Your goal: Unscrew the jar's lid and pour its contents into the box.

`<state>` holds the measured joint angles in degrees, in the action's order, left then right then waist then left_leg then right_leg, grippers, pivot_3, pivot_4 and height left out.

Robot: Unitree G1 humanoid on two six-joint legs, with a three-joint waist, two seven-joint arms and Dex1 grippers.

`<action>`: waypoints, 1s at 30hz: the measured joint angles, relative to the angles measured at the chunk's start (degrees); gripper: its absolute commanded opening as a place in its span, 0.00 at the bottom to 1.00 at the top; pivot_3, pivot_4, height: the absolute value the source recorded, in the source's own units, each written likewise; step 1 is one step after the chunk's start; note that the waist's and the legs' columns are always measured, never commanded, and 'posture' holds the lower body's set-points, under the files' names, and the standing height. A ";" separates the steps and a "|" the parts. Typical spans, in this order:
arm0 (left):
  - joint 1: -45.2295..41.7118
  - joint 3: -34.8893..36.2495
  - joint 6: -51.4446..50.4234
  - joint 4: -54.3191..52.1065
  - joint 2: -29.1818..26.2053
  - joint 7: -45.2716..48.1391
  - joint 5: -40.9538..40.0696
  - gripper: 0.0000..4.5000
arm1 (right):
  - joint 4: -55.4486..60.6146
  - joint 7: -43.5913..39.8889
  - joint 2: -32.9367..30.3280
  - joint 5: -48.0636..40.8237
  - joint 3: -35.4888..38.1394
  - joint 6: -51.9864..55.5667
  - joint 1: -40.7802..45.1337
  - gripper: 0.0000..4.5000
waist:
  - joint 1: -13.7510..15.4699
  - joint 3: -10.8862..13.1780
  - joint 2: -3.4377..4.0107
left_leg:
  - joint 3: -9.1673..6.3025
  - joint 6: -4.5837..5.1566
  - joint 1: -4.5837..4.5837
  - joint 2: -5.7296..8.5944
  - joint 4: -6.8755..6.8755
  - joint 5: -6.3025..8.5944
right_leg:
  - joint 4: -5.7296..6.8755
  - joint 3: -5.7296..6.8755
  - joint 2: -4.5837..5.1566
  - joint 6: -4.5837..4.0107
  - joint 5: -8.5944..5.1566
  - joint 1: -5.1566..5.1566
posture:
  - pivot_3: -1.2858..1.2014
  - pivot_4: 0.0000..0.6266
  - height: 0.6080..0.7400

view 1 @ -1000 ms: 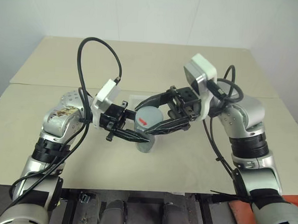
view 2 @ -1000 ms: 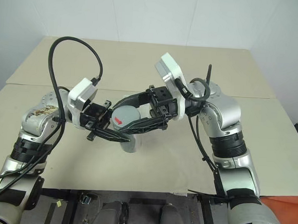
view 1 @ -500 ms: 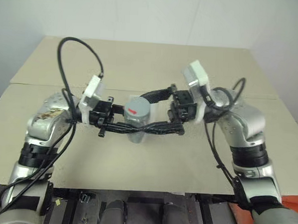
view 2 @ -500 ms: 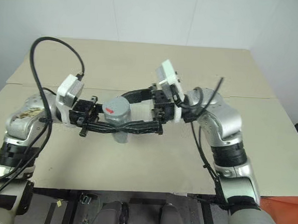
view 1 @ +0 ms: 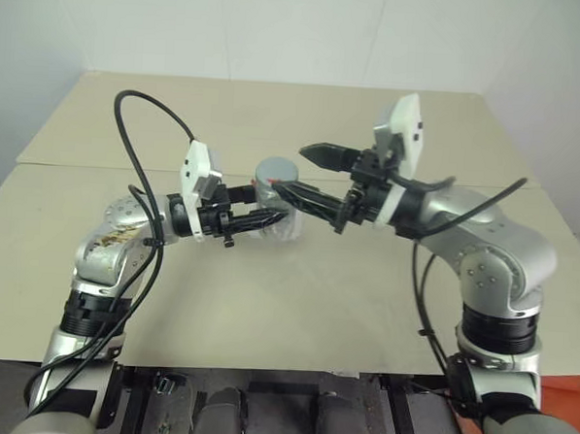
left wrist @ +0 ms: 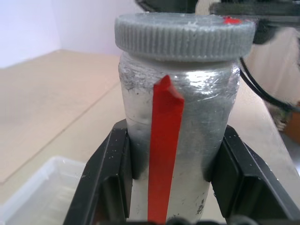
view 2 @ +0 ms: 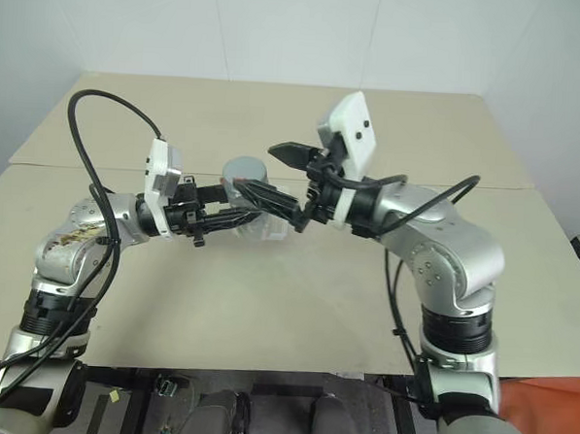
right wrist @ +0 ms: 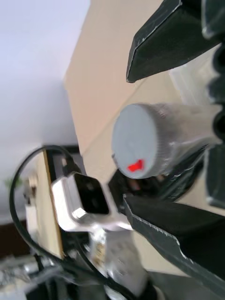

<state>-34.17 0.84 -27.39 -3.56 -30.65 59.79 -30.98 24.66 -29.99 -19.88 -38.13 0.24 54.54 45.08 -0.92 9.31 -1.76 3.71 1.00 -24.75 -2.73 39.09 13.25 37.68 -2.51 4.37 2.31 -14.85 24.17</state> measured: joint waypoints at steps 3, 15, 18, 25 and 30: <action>-0.07 -0.51 -0.18 0.02 0.01 -0.31 0.42 0.42 | 0.00 5.19 1.36 2.78 -2.36 0.88 1.94 0.99 | 0.09 0.00 0.00 | 0.03 0.00 0.00 0.01 0.00 0.00 | -0.01 0.02 0.01 0.00 0.00 -0.01 | 0.52 0.24 1.00; -1.07 -0.75 -0.20 0.52 -0.01 -0.13 0.61 0.42 | -0.35 9.96 3.95 5.16 -5.96 1.96 2.25 0.99 | 0.11 0.00 0.00 | 0.07 0.00 -0.01 0.01 0.00 0.00 | -0.03 0.04 0.00 0.00 0.00 -0.02 | 0.52 0.24 1.00; -1.07 -0.75 -0.20 0.53 -0.02 -0.01 0.62 0.42 | -0.32 10.22 4.03 5.20 -6.14 2.38 2.25 0.99 | 0.07 0.00 0.00 | 0.06 0.00 -0.01 0.01 0.00 0.00 | -0.03 0.04 0.00 0.00 0.00 -0.01 | 0.52 0.24 1.00; -1.07 -0.75 -0.19 0.58 -0.39 0.60 0.63 0.42 | -0.34 10.62 3.78 5.46 -6.31 2.44 2.23 0.99 | 0.08 0.00 0.00 | 0.07 0.00 -0.01 0.01 0.00 0.00 | -0.04 0.04 0.00 0.00 0.00 -0.02 | 0.52 0.24 1.00; -1.10 -0.75 -0.20 0.62 -1.70 1.90 0.63 0.42 | 0.18 9.26 2.52 4.99 -6.31 2.44 1.63 0.99 | 0.08 0.00 0.00 | 0.07 0.00 -0.01 0.01 0.00 0.00 | -0.05 0.04 0.00 0.00 0.00 -0.02 | 0.52 0.24 1.00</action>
<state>-35.27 0.09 -27.60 -2.94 -32.35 61.69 -30.34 24.84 -20.74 -17.37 -33.14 -6.07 56.97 46.72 -0.84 9.31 -1.76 3.78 1.00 -24.76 -2.72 39.09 13.25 37.63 -2.47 4.36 2.31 -14.86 24.15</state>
